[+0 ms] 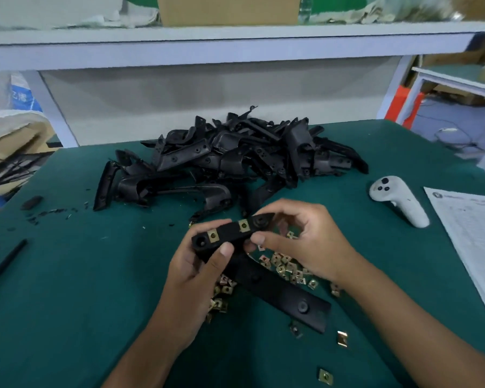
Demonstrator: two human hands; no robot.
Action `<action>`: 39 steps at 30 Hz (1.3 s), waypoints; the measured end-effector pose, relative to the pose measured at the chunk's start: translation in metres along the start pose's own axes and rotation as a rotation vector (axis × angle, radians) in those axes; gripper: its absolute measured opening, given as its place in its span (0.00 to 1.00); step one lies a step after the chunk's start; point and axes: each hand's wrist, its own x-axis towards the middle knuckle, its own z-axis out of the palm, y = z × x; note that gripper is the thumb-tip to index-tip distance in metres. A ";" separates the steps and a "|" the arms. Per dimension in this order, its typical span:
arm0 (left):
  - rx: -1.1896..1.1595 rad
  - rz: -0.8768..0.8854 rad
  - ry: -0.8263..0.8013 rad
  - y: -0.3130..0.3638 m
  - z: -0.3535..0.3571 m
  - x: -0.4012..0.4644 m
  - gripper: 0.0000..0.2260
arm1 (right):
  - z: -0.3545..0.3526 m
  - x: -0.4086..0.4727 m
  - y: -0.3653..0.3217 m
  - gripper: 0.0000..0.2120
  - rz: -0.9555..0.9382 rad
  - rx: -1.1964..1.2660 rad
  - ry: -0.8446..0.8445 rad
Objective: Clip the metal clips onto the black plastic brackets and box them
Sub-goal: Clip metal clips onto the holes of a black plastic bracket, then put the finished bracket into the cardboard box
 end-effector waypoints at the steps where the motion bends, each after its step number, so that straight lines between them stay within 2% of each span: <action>1: 0.037 0.007 0.000 0.005 0.007 -0.002 0.23 | -0.008 -0.005 -0.007 0.11 -0.022 -0.034 0.015; 4: 0.128 0.078 -0.078 0.016 0.044 -0.007 0.21 | -0.041 -0.043 -0.026 0.08 -0.055 -0.105 0.122; 8: 0.193 0.229 -0.296 0.013 0.126 -0.025 0.11 | -0.091 -0.135 -0.052 0.08 0.054 -0.090 0.331; 11: 0.160 0.250 -0.479 -0.008 0.198 -0.056 0.11 | -0.127 -0.216 -0.068 0.08 0.230 -0.185 0.502; 16: 0.224 0.156 -0.828 -0.036 0.288 -0.115 0.12 | -0.160 -0.353 -0.075 0.09 0.453 -0.235 0.724; 21: 0.624 0.237 -1.044 -0.071 0.323 -0.130 0.14 | -0.162 -0.429 -0.053 0.09 0.685 -0.252 0.792; 23: 0.818 0.242 -1.068 -0.081 0.324 -0.133 0.22 | -0.162 -0.450 -0.033 0.11 0.843 -0.293 0.802; 25: 0.917 0.250 -1.051 -0.082 0.316 -0.132 0.29 | -0.158 -0.457 -0.015 0.14 0.976 -0.304 0.818; 26: 0.900 0.271 -1.022 -0.079 0.308 -0.128 0.27 | -0.157 -0.459 -0.008 0.14 1.014 -0.313 0.819; 29: 0.764 0.424 -0.837 -0.057 0.270 -0.111 0.15 | -0.160 -0.466 0.001 0.10 1.031 -0.374 0.801; 30: 0.723 0.461 -0.740 -0.049 0.253 -0.103 0.11 | -0.162 -0.460 0.003 0.12 1.043 -0.384 0.797; 31: 0.693 0.485 -0.639 -0.042 0.234 -0.094 0.09 | -0.165 -0.450 0.010 0.19 1.044 -0.393 0.796; 33: 0.707 0.475 -0.464 -0.024 0.192 -0.073 0.10 | -0.167 -0.415 0.043 0.34 0.961 -0.400 0.730; 34: 0.737 0.443 -0.386 -0.016 0.170 -0.062 0.11 | -0.163 -0.379 0.052 0.37 0.886 -0.374 0.660; 36: 0.800 0.388 -0.223 -0.003 0.122 -0.037 0.13 | -0.157 -0.309 0.057 0.35 0.752 -0.317 0.579; 39: 0.872 0.278 0.023 0.004 0.052 -0.009 0.19 | -0.141 -0.217 0.033 0.30 0.552 -0.278 0.542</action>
